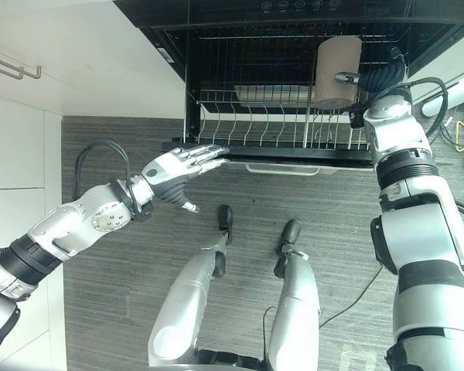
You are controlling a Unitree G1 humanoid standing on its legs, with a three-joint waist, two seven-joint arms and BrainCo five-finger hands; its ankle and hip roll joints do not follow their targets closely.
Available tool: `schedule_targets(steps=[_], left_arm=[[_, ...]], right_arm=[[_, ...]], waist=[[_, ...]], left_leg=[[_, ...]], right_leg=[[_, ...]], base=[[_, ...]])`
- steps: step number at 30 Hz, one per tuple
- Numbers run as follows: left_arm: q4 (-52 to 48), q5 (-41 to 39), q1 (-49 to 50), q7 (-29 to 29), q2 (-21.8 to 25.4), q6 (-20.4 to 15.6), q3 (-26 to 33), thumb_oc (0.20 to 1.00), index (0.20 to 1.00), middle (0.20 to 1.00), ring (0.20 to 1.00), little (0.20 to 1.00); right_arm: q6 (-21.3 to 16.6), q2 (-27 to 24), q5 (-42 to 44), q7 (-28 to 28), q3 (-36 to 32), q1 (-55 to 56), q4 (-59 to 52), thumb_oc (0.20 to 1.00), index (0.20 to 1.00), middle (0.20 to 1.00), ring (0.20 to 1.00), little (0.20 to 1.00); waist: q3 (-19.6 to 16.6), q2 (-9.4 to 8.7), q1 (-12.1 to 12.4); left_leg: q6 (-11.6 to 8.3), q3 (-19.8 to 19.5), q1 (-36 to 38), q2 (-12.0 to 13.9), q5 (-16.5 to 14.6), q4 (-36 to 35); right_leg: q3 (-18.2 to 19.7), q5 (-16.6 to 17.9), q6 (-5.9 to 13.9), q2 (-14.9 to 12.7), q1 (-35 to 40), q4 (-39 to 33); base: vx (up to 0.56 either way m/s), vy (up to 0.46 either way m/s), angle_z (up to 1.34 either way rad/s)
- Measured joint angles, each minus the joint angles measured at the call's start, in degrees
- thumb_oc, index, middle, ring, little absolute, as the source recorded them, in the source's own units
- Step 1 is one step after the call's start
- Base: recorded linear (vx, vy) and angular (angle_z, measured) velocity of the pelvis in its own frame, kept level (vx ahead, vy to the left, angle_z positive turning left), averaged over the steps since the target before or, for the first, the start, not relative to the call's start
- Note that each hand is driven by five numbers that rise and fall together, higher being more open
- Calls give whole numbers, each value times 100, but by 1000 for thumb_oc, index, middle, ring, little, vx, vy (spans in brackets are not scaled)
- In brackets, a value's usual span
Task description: Place the dishes in the dishwasher.
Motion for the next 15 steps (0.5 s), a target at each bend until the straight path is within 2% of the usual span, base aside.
schedule_targets(steps=[5, 9, 11, 15], left_arm=[[0, 16, 72, 158, 0, 57, -25, 1000, 1000, 1000, 1000, 1000], [6, 80, 234, 352, -6, 161, -25, 1000, 1000, 1000, 1000, 1000], [38, 247, 527, 673, -159, 293, -18, 1000, 1000, 1000, 1000, 1000], [182, 474, 742, 1289, -257, 375, -14, 1000, 1000, 1000, 1000, 1000]], right_arm=[[-45, 1, 48, -284, -17, 0, -15, 1000, 1000, 1000, 1000, 1000], [-418, 87, 593, -499, -72, 13, -343, 1000, 1000, 1000, 1000, 1000], [-499, 290, 1124, -691, -506, 469, -1295, 1000, 1000, 1000, 1000, 1000], [-733, 636, 1729, -597, -570, 1114, -2544, 1000, 1000, 1000, 1000, 1000]], waist=[[0, 2, 0], [-1, 4, -17], [-3, 6, -64], [-10, 50, -189]], left_leg=[[0, 18, 13, 6, 0, 0], [0, 68, 72, 23, 0, 0], [7, 89, 149, 24, -9, -5], [10, 145, 145, 27, -10, -14]], right_leg=[[6, 6, -8, 1, 4, -1], [47, 24, -26, 19, 34, -4], [81, 26, -25, 31, 102, -31], [128, 91, -5, 43, 94, -92]], base=[[0, 0, 0], [-3, 13, -5], [-8, 33, -6], [-8, 42, -6]])
